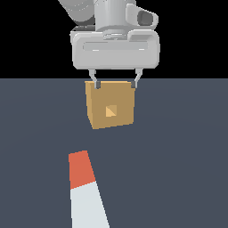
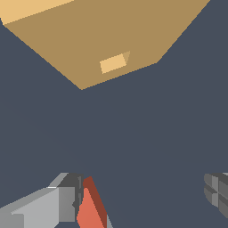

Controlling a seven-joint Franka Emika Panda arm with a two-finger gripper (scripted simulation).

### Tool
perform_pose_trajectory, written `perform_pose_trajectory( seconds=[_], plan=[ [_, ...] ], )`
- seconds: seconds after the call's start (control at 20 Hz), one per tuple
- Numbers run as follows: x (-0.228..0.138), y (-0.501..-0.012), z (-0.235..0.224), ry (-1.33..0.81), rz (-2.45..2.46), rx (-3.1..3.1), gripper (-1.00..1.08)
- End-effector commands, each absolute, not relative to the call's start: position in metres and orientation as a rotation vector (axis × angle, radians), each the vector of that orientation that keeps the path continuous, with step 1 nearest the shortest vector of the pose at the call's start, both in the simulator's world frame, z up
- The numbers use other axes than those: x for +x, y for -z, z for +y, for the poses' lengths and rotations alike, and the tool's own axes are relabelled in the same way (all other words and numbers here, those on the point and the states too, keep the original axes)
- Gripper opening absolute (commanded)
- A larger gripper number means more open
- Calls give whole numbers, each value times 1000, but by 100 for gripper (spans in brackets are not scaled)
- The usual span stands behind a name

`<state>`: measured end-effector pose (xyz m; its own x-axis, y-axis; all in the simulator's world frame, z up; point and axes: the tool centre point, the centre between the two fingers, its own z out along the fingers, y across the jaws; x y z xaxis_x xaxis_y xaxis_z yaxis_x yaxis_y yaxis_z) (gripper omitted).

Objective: Insert the peg into the horizontal hole in a box.

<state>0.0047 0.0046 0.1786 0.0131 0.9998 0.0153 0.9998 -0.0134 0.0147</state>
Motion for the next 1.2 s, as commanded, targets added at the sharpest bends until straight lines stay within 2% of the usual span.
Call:
perform_pose_trajectory(
  seconds=[0.0, 0.55, 1.15],
  plan=[
    [5, -179, 5, 33, -2206, -2236, 100],
    [-4, -167, -17, 30, -2254, -2188, 100],
    [-25, -129, -90, 18, -2399, -2027, 100]
  ],
)
